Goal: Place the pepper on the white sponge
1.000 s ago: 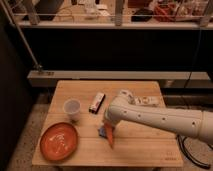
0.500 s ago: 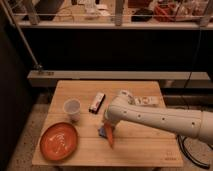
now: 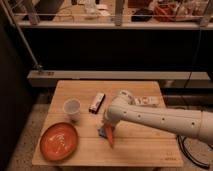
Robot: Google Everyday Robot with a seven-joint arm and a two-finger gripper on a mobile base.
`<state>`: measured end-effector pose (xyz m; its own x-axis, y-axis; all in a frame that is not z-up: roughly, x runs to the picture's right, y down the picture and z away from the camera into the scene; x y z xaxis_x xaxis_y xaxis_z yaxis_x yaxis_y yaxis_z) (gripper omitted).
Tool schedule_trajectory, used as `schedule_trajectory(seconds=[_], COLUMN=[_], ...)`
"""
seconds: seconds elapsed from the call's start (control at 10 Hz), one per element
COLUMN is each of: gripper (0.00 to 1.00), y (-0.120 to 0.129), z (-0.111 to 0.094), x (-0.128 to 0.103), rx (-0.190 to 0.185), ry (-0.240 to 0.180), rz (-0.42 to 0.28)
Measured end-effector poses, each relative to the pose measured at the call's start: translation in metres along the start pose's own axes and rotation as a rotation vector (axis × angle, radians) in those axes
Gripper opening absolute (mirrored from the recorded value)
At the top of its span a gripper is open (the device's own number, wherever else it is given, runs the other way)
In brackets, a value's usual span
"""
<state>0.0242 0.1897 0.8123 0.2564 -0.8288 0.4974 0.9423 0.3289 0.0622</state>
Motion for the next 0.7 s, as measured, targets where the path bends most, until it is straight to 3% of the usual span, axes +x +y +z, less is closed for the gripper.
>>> schedule_trajectory(seconds=[0.7], gripper=[0.49], y=[0.0003], z=[0.0011], x=[-0.0014], rx=[0.007], ry=[0.001], rz=[-0.023])
